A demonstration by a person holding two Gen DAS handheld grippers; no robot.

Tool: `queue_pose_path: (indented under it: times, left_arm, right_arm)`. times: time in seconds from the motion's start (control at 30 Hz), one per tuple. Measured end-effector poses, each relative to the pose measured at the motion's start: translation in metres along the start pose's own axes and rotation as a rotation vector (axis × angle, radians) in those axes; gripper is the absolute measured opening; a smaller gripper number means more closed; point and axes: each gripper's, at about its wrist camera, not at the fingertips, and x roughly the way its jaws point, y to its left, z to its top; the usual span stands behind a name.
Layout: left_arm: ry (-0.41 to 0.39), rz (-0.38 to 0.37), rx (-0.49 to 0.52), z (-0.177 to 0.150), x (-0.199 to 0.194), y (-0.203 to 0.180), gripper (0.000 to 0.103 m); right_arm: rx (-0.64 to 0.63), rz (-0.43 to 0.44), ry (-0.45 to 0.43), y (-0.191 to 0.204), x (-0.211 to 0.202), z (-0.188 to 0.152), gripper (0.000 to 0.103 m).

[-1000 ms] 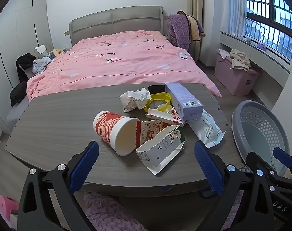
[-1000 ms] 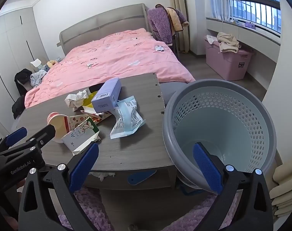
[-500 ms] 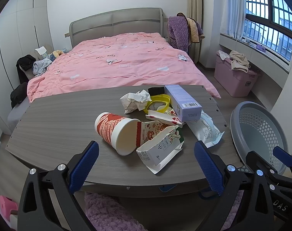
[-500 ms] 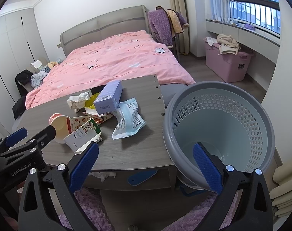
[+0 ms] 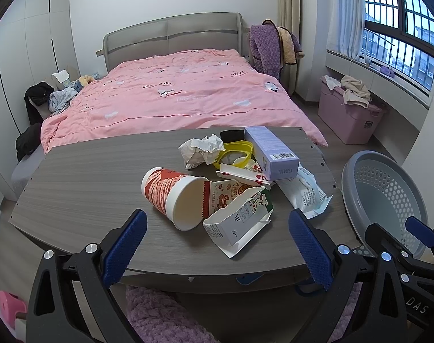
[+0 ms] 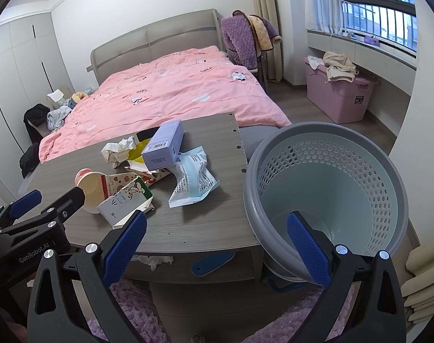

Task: Collect trash

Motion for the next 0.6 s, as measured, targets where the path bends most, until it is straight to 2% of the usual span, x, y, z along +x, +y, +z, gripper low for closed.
queue_pose_path:
  times: [0.6]
  left_arm:
    - [-0.001, 0.0, 0.0, -0.0004, -0.0013, 0.0002, 0.095]
  right_arm:
    - [0.0, 0.001, -0.001, 0.0008, -0.0004, -0.0012, 0.097]
